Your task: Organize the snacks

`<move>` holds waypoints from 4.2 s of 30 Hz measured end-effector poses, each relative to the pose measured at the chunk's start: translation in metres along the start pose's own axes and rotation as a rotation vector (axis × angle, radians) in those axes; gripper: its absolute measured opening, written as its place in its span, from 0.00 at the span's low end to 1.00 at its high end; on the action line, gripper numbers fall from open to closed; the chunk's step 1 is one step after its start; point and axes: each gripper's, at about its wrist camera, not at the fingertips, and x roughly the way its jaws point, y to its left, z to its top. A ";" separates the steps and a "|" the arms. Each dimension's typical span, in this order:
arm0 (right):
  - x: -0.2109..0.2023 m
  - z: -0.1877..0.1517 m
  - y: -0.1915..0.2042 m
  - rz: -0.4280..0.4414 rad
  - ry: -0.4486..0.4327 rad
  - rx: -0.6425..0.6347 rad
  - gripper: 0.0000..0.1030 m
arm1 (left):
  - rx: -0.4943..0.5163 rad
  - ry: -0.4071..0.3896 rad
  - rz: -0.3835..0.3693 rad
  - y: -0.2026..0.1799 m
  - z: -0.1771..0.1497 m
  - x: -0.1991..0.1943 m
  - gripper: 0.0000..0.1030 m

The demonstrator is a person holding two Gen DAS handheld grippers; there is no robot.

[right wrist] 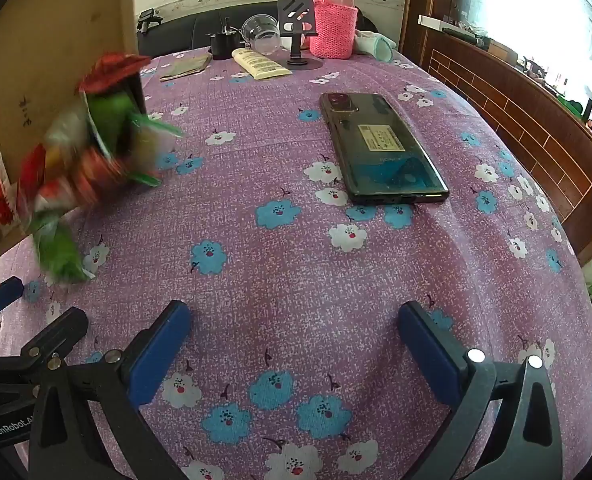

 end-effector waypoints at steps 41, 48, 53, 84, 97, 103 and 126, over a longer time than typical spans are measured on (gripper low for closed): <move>0.000 0.001 0.002 0.000 0.000 0.000 1.00 | 0.000 0.000 0.000 -0.001 0.001 0.000 1.00; 0.001 0.001 0.001 0.000 0.000 0.000 1.00 | 0.000 0.000 0.000 -0.001 0.001 0.000 1.00; 0.001 0.001 0.001 0.000 0.000 0.000 1.00 | 0.001 -0.001 0.001 0.000 0.001 0.000 1.00; 0.001 0.001 0.002 -0.001 0.000 0.000 1.00 | 0.001 -0.001 0.001 0.000 0.001 0.000 1.00; 0.001 0.001 0.002 -0.001 0.000 0.000 1.00 | 0.001 -0.001 0.001 0.000 0.001 0.000 1.00; 0.001 0.001 0.001 -0.001 0.000 0.000 1.00 | 0.001 -0.001 0.001 0.000 0.001 0.000 1.00; 0.001 0.001 0.001 0.004 0.002 -0.005 1.00 | 0.121 -0.085 0.085 -0.007 -0.002 -0.016 1.00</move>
